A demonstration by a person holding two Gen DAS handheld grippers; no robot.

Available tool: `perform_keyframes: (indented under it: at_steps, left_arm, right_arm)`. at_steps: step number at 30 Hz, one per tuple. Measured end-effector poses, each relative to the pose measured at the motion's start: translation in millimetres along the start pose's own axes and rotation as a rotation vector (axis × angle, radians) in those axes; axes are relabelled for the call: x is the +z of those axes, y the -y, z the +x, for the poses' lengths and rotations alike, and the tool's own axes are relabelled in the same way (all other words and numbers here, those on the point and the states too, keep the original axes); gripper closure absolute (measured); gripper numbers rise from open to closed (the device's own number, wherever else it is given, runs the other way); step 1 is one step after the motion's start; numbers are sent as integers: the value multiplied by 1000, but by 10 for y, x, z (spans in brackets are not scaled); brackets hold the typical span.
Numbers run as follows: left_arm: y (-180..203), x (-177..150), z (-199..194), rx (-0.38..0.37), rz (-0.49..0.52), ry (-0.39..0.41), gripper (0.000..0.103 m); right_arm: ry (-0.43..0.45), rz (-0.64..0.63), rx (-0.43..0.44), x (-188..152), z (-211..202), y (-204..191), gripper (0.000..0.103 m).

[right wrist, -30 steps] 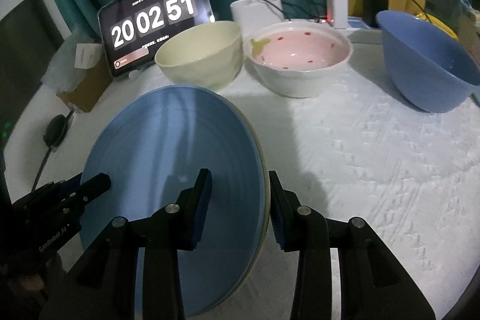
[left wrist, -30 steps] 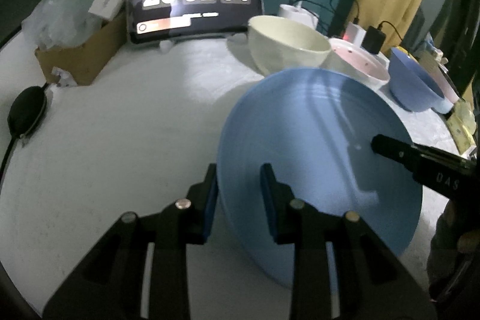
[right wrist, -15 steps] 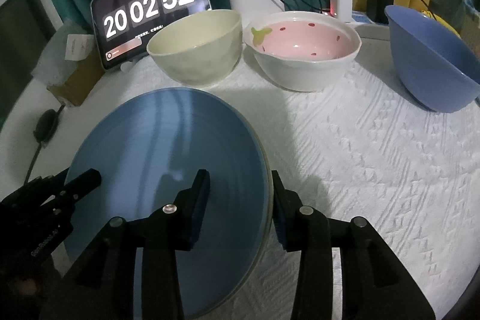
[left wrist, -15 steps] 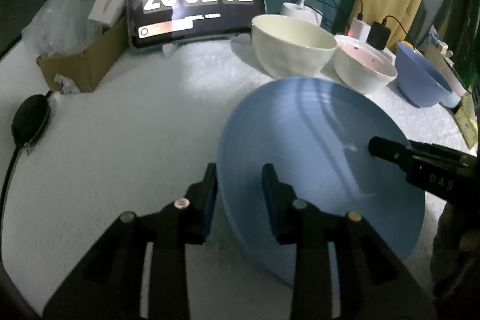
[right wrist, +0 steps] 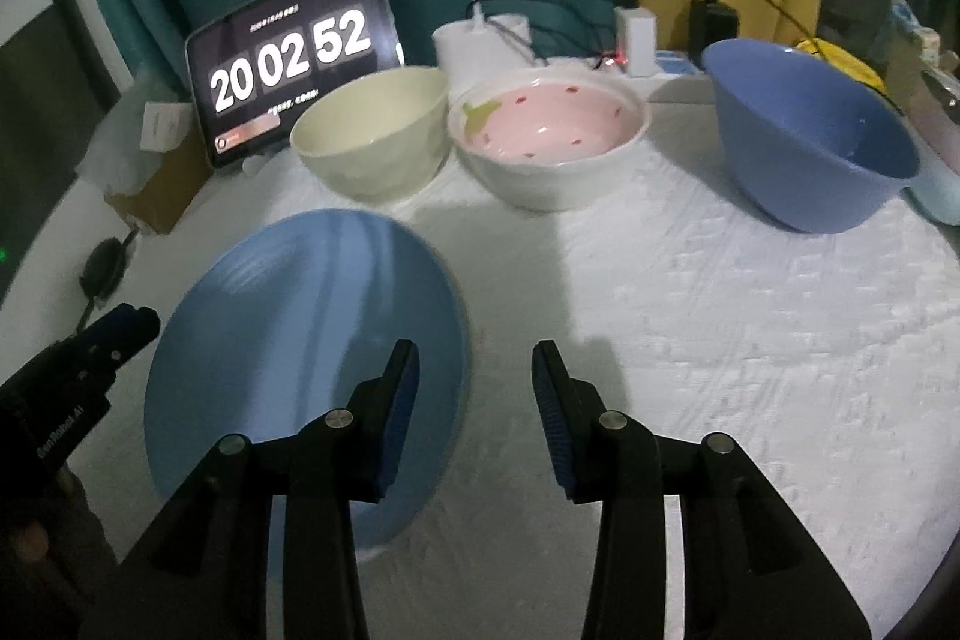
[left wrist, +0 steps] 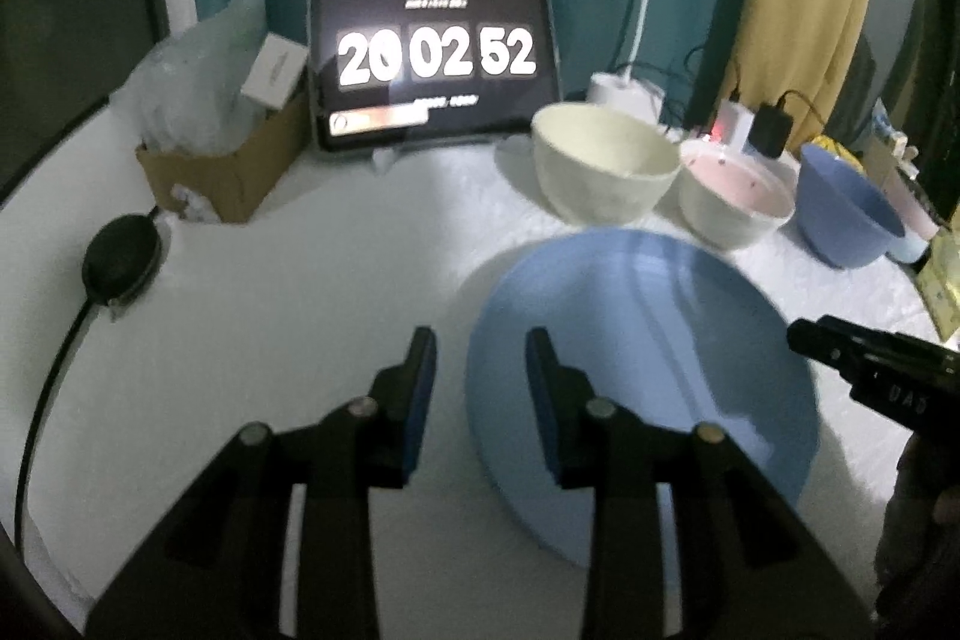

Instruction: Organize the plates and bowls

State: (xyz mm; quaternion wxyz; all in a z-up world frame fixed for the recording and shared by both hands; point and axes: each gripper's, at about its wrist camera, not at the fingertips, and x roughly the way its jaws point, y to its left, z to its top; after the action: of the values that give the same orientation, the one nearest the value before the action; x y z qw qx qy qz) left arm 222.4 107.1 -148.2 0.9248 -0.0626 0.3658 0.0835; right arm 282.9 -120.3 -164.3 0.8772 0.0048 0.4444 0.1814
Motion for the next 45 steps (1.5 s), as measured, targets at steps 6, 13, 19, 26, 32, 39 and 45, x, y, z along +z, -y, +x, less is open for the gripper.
perform_keyframes:
  at_steps: [6, 13, 19, 26, 32, 39, 45]
  left_arm:
    - [270, 63, -108, -58, 22, 17, 70]
    - [727, 136, -170, -139, 56, 30, 58]
    - [1118, 176, -154, -185, 83, 22, 58]
    - [1545, 277, -109, -237, 136, 32, 58]
    - [1924, 394, -19, -279, 165, 47, 58]
    - [2272, 544, 166, -308, 178, 54, 58]
    - [2477, 635, 295, -334, 189, 58, 58]
  right_arm:
    - [38, 24, -18, 0, -214, 255, 62]
    - [77, 71, -48, 10, -433, 621, 62]
    - [112, 104, -75, 22, -587, 949, 62]
    - [141, 124, -97, 79, -725, 1326, 62]
    - [168, 139, -107, 175, -773, 1606, 62]
    - [178, 159, -119, 334, -697, 1910, 62]
    - [181, 176, -117, 462, -598, 2090, 62]
